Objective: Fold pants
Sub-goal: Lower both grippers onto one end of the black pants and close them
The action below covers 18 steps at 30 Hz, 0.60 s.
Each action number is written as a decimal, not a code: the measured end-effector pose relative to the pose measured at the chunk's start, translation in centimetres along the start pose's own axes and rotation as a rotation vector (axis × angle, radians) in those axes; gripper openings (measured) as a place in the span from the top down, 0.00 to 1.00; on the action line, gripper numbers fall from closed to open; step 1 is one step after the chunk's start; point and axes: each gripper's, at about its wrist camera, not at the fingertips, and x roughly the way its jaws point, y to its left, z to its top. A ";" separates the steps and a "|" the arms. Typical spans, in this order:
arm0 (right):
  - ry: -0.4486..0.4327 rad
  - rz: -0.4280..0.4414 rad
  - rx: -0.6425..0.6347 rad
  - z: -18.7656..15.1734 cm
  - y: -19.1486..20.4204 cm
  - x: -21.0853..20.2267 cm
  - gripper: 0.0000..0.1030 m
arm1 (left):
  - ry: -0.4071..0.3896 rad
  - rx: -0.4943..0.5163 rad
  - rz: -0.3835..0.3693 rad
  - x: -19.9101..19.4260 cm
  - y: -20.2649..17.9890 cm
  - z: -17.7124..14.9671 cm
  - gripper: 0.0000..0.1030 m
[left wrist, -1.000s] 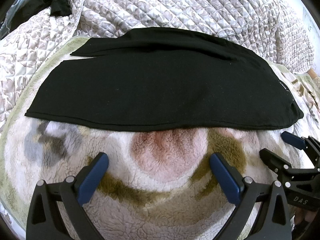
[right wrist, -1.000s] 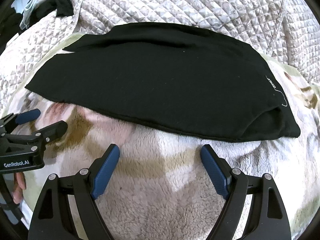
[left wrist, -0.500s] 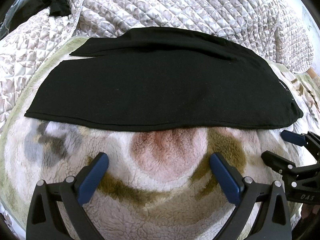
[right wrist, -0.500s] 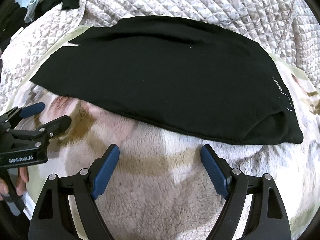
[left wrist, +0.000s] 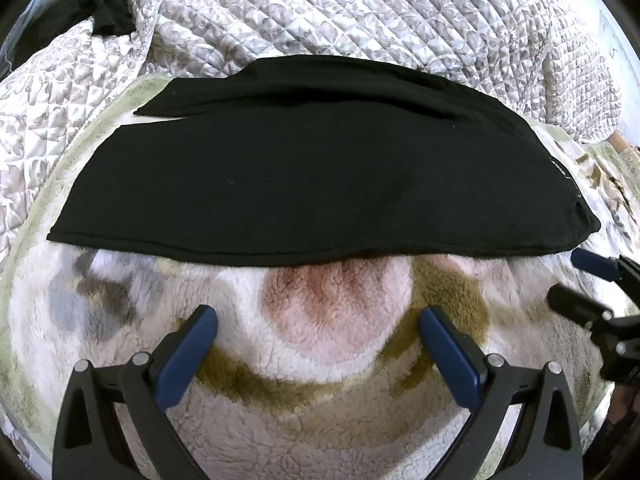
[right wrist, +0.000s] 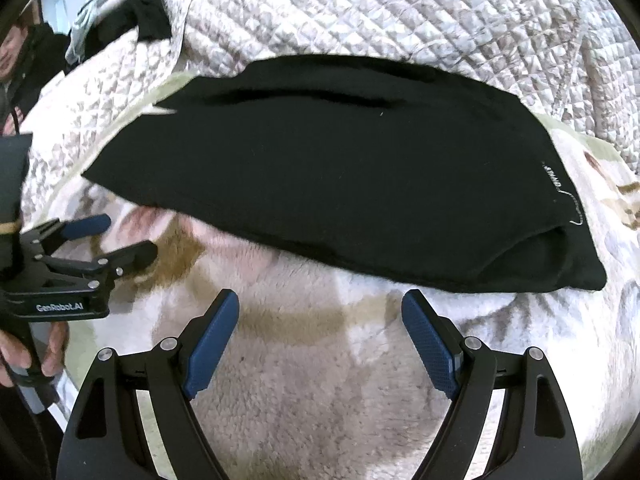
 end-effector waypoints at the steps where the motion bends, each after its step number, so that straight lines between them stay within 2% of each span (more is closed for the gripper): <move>1: -0.009 0.001 0.008 0.0 -0.3 -0.2 0.19 | -0.001 -0.002 0.000 0.0 0.0 0.0 0.01; 8: -0.002 0.016 0.090 0.2 -2.0 -0.1 0.19 | -0.011 -0.019 -0.003 -0.1 0.3 0.3 0.04; 12: -0.027 0.012 0.113 0.3 -2.7 -0.7 0.19 | -0.021 -0.037 -0.012 -0.3 0.8 0.4 0.07; 18: -0.055 0.000 0.213 0.3 -5.8 -1.7 0.19 | -0.057 -0.139 -0.026 -0.9 4.0 1.2 0.08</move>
